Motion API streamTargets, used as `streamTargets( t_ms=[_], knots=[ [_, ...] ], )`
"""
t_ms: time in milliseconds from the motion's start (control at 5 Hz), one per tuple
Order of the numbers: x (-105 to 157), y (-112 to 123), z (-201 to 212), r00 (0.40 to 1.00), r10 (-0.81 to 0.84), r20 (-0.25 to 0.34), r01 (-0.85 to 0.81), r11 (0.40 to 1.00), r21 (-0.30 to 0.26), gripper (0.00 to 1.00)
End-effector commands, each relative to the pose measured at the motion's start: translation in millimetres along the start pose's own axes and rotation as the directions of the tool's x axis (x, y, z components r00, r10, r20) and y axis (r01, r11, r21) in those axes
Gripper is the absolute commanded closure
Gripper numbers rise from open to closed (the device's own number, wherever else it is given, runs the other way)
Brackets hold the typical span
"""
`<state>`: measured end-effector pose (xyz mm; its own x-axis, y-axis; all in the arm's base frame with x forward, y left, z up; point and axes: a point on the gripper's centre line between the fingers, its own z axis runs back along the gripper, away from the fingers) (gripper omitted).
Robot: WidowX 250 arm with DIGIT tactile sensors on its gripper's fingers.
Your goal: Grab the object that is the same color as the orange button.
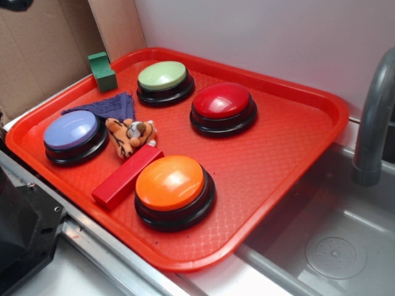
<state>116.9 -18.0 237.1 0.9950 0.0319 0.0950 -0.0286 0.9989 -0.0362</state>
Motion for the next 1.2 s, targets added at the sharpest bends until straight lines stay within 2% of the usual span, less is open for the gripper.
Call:
streamTargets(
  t_ms=[0, 200, 400, 600, 800, 1000],
  knots=[
    [0.0, 0.0, 0.0, 1.0, 0.0, 0.0, 0.0, 1.0, 0.0, 0.0],
    [10.1, 7.5, -24.3, 0.999, 0.044, 0.0, -0.044, 0.999, 0.027, 0.0],
    [24.7, 20.4, -53.0, 0.992, 0.123, -0.006, -0.122, 0.989, 0.09, 0.0],
    [40.8, 23.8, -86.9, 0.993, 0.12, 0.015, -0.121, 0.984, 0.133, 0.0],
    [55.7, 22.3, -131.2, 0.99, 0.142, 0.002, -0.14, 0.975, 0.17, 0.0],
    [69.3, 30.5, -168.8, 0.976, 0.217, -0.028, -0.209, 0.963, 0.168, 0.0]
  ],
)
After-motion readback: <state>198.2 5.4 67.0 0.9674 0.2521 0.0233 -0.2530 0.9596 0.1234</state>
